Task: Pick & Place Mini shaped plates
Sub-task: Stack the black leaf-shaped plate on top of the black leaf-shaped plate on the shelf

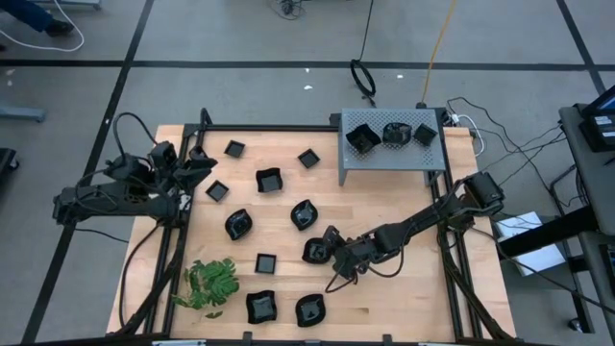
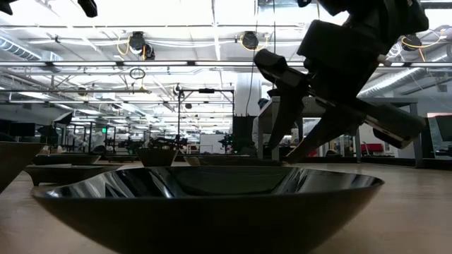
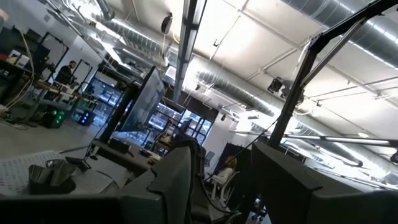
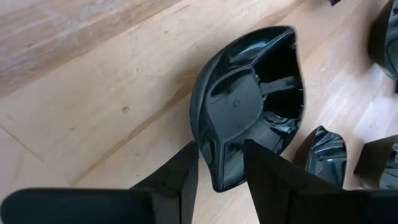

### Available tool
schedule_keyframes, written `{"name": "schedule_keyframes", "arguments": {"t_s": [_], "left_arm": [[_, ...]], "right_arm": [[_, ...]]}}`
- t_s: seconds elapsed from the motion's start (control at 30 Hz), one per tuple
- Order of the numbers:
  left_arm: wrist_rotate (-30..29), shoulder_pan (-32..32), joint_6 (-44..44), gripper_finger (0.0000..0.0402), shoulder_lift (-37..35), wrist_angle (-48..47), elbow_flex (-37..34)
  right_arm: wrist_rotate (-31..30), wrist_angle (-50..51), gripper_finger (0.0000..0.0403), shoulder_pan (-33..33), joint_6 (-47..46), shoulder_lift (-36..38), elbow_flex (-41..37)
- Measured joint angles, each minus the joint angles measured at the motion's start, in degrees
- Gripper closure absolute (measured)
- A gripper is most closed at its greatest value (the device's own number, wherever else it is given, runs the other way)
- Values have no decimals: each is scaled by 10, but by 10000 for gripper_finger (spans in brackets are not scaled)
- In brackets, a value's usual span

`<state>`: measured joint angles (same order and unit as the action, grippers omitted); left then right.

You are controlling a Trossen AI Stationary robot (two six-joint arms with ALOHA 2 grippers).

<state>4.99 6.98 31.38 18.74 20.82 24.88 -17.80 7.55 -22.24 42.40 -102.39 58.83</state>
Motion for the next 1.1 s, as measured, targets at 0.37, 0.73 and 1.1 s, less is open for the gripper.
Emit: {"name": "schedule_keyframes", "arguments": {"t_s": [0.37, 0.73, 1.1], "left_arm": [[-5, 0, -44, 229, 0, 0, 0], [-6, 0, -47, 229, 0, 0, 0], [-10, 2, -47, 229, 0, 0, 0]], "right_arm": [[26, 0, 289, -5, 3, 0, 0], [26, -70, 289, 1, 5, -47, 1], [-18, -79, 375, 0, -36, -56, 0]]}}
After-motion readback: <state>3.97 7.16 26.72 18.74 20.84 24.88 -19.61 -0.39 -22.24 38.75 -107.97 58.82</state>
